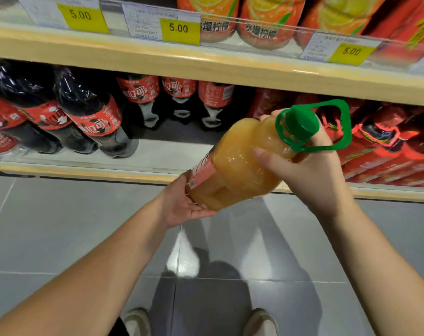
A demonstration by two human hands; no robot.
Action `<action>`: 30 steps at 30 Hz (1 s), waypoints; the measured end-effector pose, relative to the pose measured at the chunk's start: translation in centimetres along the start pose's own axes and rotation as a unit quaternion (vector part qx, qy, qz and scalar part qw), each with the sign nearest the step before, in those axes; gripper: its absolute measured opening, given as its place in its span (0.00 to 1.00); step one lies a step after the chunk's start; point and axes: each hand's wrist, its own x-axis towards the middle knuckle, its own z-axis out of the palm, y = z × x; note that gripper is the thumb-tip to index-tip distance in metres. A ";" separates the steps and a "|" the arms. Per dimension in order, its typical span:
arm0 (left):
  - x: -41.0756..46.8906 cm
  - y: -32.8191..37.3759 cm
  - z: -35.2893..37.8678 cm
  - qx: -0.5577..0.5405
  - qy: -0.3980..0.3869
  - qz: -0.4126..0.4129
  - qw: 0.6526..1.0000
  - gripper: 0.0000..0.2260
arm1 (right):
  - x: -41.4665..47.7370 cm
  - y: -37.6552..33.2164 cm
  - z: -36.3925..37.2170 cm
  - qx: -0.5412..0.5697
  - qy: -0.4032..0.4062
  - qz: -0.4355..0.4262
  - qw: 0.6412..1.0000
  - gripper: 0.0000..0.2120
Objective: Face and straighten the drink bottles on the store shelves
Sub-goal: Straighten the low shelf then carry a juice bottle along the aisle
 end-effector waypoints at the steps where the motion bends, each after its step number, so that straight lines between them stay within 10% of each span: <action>1: -1.3 -0.4 0.8 0.010 -0.011 0.010 1.000 0.23 | -0.4 -0.6 -0.8 0.018 0.005 0.013 1.000 0.22; 20: -34.6 3.9 23.5 0.149 -0.196 0.004 0.969 0.21 | -7.5 -38.9 -20.2 0.035 0.291 0.133 0.947 0.23; 30: -45.4 7.8 41.0 0.287 -0.176 -0.103 0.936 0.39 | -15.3 -55.2 -29.5 0.044 0.393 0.111 0.912 0.29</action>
